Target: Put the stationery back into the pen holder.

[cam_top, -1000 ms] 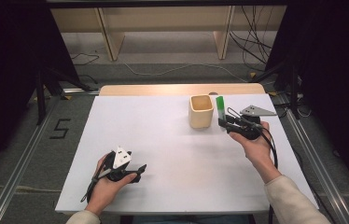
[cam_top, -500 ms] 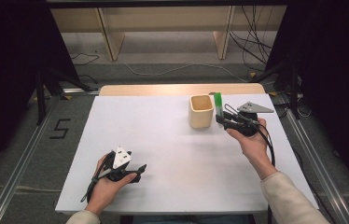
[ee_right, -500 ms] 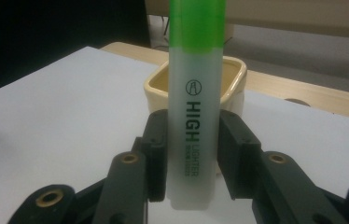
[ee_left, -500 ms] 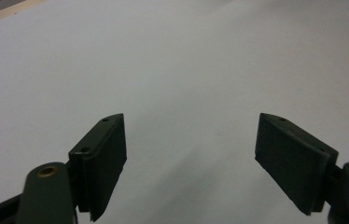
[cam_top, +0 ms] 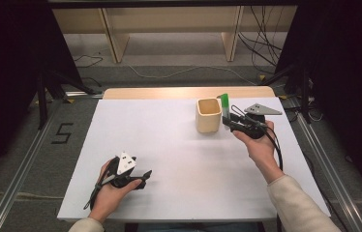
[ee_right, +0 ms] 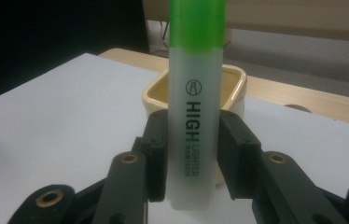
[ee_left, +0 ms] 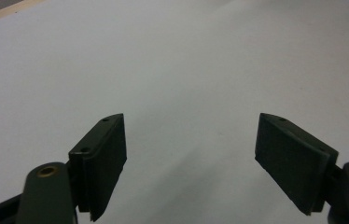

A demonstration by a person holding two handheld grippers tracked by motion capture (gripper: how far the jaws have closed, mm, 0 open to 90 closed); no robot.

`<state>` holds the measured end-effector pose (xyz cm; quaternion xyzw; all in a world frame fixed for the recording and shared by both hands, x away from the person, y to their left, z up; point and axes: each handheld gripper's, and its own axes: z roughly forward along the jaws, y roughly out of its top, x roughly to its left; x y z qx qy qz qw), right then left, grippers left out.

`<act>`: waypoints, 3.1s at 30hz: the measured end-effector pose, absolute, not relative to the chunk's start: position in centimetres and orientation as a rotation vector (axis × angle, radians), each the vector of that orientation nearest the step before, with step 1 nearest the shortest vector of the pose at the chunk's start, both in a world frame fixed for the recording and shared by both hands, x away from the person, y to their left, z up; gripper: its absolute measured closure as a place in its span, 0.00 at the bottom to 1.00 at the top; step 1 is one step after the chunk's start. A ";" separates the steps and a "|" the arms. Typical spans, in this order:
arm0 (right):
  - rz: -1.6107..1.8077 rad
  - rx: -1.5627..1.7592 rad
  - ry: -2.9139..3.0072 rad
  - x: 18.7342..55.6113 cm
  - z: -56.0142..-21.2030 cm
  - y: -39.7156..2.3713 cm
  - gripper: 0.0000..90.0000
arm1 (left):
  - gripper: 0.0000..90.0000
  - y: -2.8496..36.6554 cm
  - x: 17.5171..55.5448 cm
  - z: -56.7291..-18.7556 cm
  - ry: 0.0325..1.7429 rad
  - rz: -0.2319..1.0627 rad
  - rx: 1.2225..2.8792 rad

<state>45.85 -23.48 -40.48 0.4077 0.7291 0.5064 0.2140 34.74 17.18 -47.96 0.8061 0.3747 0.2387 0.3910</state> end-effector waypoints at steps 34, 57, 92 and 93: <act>1.445 1.141 1.967 48.3 -39.3 -21.8 0.73 | 0.27 17.1 34.7 -48.0 0.949 0.609 2.045; 1.445 1.139 1.958 49.2 -38.8 -21.0 0.73 | 0.27 17.1 34.7 -48.0 0.948 0.610 2.045; 1.438 1.144 1.953 50.6 -38.6 -19.8 0.73 | 0.27 17.1 34.7 -48.0 0.948 0.608 2.047; 1.438 1.142 1.954 50.7 -38.7 -19.8 0.73 | 0.27 17.1 34.7 -47.9 0.948 0.607 2.046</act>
